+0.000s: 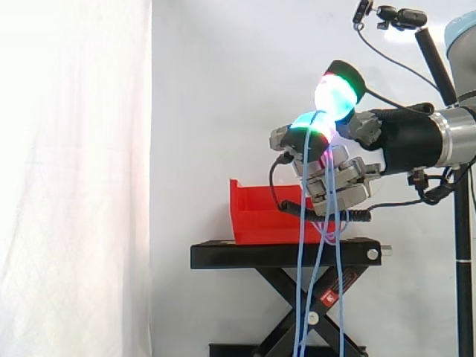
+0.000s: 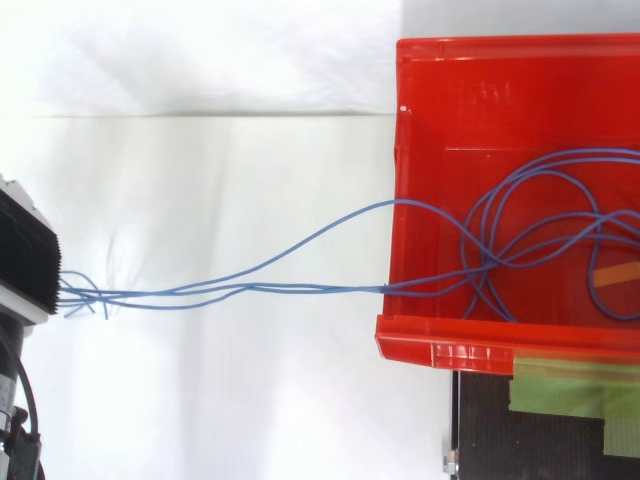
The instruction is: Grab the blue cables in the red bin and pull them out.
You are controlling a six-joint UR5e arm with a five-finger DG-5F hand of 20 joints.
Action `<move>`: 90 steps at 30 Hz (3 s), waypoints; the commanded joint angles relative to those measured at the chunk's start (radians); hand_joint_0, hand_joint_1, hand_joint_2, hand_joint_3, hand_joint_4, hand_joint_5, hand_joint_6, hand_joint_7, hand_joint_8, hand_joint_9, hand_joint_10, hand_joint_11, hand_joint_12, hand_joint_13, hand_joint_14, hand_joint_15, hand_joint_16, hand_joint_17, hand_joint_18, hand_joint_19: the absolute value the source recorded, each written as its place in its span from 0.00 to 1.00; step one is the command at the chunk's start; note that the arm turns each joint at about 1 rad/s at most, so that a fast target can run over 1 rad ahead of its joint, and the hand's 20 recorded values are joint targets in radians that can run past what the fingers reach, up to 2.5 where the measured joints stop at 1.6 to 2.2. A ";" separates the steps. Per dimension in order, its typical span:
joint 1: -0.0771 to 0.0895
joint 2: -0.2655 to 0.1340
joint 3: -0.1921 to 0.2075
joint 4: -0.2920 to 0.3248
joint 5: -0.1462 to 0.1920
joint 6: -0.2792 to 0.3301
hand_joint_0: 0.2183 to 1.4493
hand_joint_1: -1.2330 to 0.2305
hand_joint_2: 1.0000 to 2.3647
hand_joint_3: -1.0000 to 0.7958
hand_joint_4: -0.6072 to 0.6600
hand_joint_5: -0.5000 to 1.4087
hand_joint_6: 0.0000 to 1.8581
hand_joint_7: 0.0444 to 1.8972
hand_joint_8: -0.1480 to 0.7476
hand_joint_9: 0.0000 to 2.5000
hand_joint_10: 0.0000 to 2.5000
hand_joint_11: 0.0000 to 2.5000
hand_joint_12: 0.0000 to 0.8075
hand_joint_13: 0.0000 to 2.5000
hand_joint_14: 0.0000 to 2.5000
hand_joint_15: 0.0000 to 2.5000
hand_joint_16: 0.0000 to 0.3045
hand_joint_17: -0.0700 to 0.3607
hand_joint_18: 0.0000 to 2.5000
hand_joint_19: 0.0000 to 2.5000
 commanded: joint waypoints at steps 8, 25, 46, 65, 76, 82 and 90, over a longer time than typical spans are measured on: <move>0.000 0.000 0.000 0.001 0.000 -0.001 0.71 0.16 0.01 0.21 0.26 0.47 0.99 0.27 0.39 0.47 0.11 0.65 0.36 0.49 0.57 0.52 0.13 0.37 0.49 0.64; 0.000 0.001 0.000 0.001 0.002 -0.001 0.71 0.17 0.01 0.21 0.27 0.48 1.00 0.25 0.40 0.46 0.11 0.66 0.37 0.50 0.54 0.52 0.13 0.36 0.49 0.64; 0.000 0.000 0.000 0.001 0.002 -0.001 0.70 0.17 0.01 0.22 0.30 0.48 0.99 0.25 0.39 0.49 0.08 0.66 0.35 0.52 0.52 0.54 0.13 0.37 0.50 0.64; 0.000 0.000 -0.001 0.001 0.002 -0.001 0.70 0.17 0.01 0.22 0.30 0.48 0.99 0.24 0.39 0.47 0.11 0.68 0.36 0.50 0.57 0.52 0.13 0.37 0.50 0.64; 0.000 0.000 0.000 0.001 0.002 -0.001 0.70 0.17 0.01 0.21 0.30 0.48 0.99 0.24 0.39 0.46 0.13 0.69 0.36 0.50 0.57 0.53 0.13 0.37 0.50 0.64; 0.000 0.000 0.000 0.001 0.002 -0.001 0.70 0.17 0.01 0.21 0.30 0.49 0.99 0.24 0.39 0.44 0.15 0.69 0.37 0.49 0.60 0.52 0.13 0.37 0.49 0.63; 0.000 0.001 0.000 0.001 0.002 -0.001 0.70 0.17 0.01 0.21 0.31 0.49 0.99 0.24 0.39 0.44 0.16 0.70 0.37 0.49 0.60 0.52 0.13 0.37 0.49 0.64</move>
